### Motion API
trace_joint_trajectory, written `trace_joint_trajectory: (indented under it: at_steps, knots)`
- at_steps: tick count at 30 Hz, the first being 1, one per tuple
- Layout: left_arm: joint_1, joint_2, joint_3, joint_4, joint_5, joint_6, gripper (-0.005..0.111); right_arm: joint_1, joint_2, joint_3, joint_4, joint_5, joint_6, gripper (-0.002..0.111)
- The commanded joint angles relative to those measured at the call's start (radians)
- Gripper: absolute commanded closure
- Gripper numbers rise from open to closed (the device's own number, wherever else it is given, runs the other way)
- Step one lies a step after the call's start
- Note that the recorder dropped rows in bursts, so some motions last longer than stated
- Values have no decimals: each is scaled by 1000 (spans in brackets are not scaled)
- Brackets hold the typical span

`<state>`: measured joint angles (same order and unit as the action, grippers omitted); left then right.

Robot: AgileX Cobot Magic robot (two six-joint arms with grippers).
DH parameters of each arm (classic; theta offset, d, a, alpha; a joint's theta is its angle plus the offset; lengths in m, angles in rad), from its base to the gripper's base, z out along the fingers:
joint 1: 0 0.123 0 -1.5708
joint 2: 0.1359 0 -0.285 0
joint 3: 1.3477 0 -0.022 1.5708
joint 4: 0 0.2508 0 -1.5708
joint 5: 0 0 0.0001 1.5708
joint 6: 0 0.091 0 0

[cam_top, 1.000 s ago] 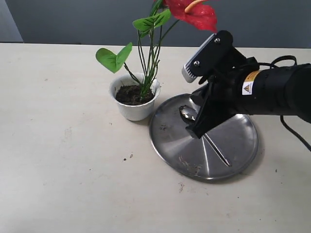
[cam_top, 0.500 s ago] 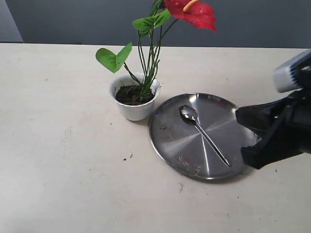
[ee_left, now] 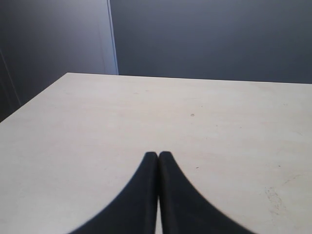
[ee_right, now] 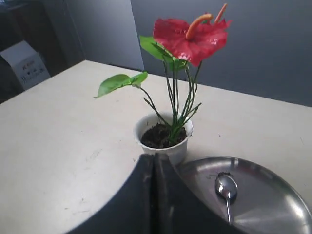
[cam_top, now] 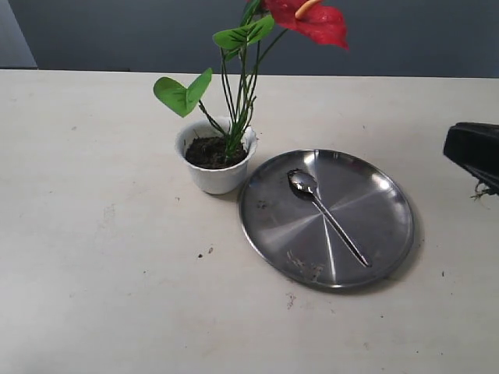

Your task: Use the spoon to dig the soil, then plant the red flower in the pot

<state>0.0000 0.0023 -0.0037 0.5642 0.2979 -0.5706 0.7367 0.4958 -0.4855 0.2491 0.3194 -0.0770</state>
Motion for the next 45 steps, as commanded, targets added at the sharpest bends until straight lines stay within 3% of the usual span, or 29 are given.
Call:
trace_joint_trajectory:
  at_steps: [1, 7, 11, 20, 32, 45]
  knots:
    - [0, -2, 4, 2, -7, -2, 106, -69, -108, 3, -19, -1, -1, 109]
    - [0, -2, 4, 2, -7, -2, 106, -292, -269, 3, -5, 1, 1, 109]
    - [0, -2, 4, 2, -7, -2, 106, -377, -334, 3, 32, 29, 13, 109]
    - [0, -2, 4, 2, -7, -2, 106, -395, -353, 60, 15, 155, 13, 109]
    - [0, -2, 4, 2, -7, -2, 106, -581, -496, 267, -109, 155, 29, 109]
    - [0, -2, 4, 2, -7, -2, 106, -597, -496, 418, -171, 105, 55, 109]
